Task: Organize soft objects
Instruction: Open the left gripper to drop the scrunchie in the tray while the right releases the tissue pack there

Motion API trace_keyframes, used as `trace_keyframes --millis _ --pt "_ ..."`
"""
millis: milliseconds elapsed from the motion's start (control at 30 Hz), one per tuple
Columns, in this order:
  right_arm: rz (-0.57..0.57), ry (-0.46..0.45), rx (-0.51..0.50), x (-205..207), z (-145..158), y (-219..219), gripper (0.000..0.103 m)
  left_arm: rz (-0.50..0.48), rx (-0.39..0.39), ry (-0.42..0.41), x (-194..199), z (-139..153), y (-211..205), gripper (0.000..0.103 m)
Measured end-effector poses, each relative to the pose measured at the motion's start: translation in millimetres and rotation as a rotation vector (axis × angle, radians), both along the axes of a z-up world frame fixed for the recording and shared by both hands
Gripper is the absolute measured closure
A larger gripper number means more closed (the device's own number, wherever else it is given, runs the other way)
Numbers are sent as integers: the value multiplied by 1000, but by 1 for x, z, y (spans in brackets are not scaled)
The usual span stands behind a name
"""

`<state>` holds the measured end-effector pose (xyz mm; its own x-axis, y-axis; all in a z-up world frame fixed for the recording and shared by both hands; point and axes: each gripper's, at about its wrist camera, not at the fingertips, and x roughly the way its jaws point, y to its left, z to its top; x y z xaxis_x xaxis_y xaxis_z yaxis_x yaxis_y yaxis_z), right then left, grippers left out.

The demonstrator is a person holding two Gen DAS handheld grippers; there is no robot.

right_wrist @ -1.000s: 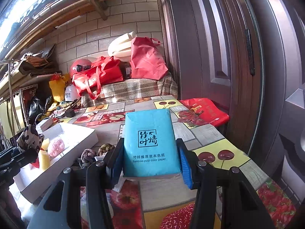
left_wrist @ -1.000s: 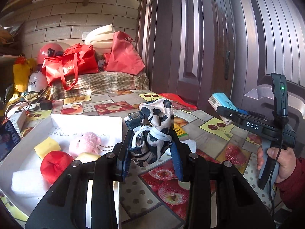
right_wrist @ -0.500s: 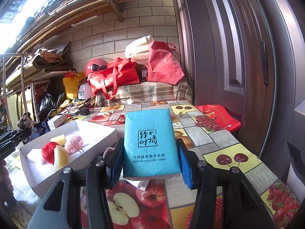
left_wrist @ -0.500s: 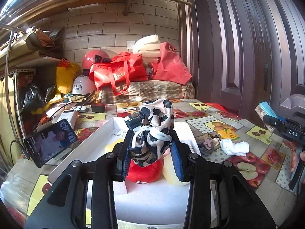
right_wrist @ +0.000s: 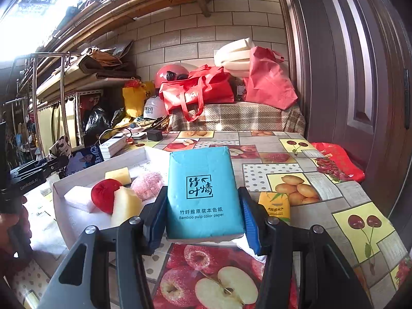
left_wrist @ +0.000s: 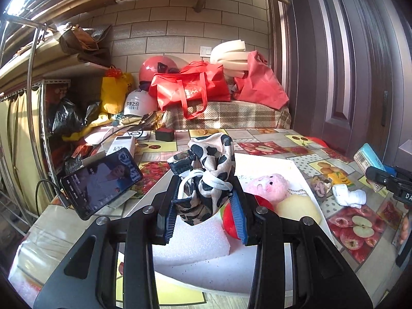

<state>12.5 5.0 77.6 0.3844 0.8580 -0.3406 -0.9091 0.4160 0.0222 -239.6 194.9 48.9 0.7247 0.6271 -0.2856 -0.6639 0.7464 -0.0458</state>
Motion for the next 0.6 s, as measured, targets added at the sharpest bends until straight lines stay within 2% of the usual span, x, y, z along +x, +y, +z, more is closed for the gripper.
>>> trace_keyframes --millis 100,367,600 --pt "14 15 -11 0 -6 24 51 -11 -14 57 12 -3 3 66" --pt "73 13 -19 -8 -10 91 51 9 5 86 31 -4 13 66" --pt "130 -53 -42 -16 -10 128 51 20 4 92 38 -5 19 66"
